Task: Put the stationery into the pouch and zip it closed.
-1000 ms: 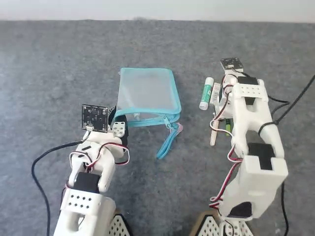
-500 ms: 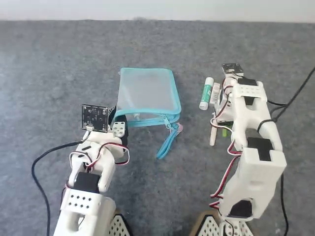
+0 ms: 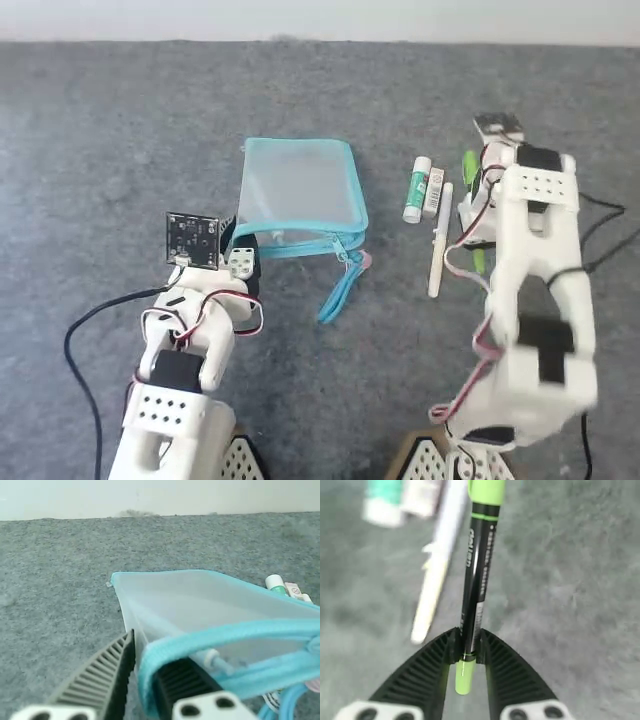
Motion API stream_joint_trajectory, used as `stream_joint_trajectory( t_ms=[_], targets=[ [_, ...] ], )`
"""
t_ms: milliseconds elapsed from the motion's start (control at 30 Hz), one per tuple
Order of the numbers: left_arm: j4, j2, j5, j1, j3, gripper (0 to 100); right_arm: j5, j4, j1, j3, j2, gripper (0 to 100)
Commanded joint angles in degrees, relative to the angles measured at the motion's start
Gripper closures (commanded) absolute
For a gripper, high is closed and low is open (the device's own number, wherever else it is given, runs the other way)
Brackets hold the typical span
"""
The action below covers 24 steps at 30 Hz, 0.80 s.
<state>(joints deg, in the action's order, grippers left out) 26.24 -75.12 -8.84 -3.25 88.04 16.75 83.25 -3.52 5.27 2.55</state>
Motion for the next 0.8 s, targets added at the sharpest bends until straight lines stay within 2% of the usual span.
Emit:
stream_joint_trajectory(
  t_ms=[0, 133, 500, 633, 767],
  targets=[
    [0.35, -1.05, 0.44, -0.53, -0.48, 99, 5.45, 10.24, 6.64, -3.43, -17.10, 99.2],
    [0.26, -1.05, 0.44, -0.62, -0.48, 99, 7.03, 19.74, 17.19, -3.08, -26.68, 99.2],
    [0.26, -0.88, 0.44, -0.53, -0.40, 99, 5.71, 19.91, 39.96, 9.93, -38.90, 99.2],
    [0.26, -0.79, 0.53, -0.53, -0.40, 99, 5.98, 19.91, 43.56, 11.08, -41.54, 99.2],
    [0.26, -0.79, 0.53, -0.53, -0.40, 99, 5.98, 20.00, 43.82, 13.98, -41.27, 99.2]
  ],
)
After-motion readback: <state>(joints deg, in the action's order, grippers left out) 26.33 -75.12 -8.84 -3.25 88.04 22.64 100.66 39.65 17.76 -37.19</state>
